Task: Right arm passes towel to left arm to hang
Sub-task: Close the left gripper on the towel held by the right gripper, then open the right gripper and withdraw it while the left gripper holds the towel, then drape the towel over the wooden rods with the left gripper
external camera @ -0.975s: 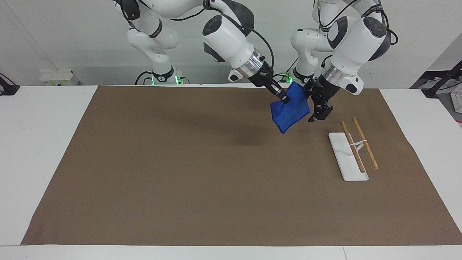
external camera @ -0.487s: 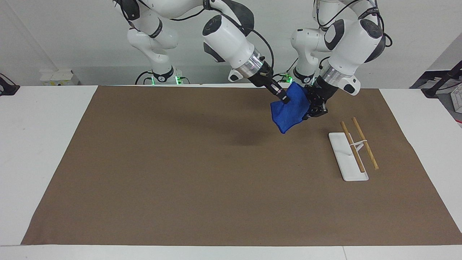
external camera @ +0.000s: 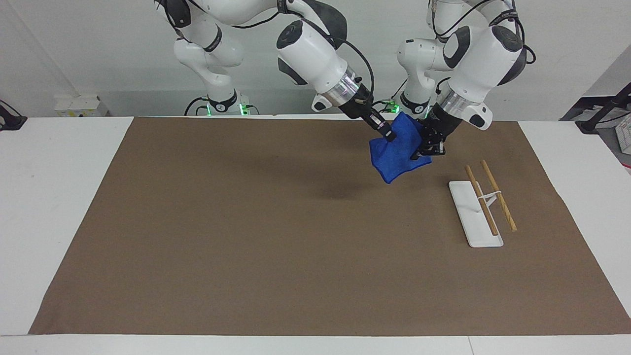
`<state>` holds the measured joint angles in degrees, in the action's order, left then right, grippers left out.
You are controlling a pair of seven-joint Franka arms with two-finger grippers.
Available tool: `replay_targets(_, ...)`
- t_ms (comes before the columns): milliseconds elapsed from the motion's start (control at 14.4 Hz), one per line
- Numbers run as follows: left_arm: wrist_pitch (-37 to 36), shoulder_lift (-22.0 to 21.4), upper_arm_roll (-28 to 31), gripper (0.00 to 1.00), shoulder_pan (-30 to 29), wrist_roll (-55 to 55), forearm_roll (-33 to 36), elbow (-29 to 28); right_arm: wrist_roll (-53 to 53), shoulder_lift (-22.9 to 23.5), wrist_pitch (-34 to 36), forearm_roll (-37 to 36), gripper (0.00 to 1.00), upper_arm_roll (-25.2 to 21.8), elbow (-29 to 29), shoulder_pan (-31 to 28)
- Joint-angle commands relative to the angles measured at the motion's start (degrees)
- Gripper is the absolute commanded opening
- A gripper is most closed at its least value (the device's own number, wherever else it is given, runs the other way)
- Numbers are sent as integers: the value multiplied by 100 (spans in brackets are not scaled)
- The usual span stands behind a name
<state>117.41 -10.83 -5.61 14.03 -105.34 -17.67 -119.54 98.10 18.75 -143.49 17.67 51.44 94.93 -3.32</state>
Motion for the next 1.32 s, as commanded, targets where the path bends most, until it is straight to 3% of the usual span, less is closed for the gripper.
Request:
replay_targets(0,151,-183,78,0,91,268,-114,-210,-45,24,276,9,99,51,-98,-72)
replay_targets(278,299,-165,86,0,56,295,-114,-192,-597,-177,365,-9,100,-177,25,-63)
replay_targets(557,467,-139,104,0,-198,1337,-114,-192,-2861,-748,1189,-307,100,-861,525,-54)
replay_targets(975,441,-121,95,0,-1165,4641,-114,-201,-7245,-1303,3236,-1230,99,-2882,553,77)
replay_targets(1184,606,-104,95,0,-1508,5539,-114,-201,-8043,-1636,3931,-1318,99,-3753,553,112)
replay_targets(1253,677,-104,95,0,-1613,5855,-114,-210,-8261,-1777,4151,-1571,100,-4164,553,374)
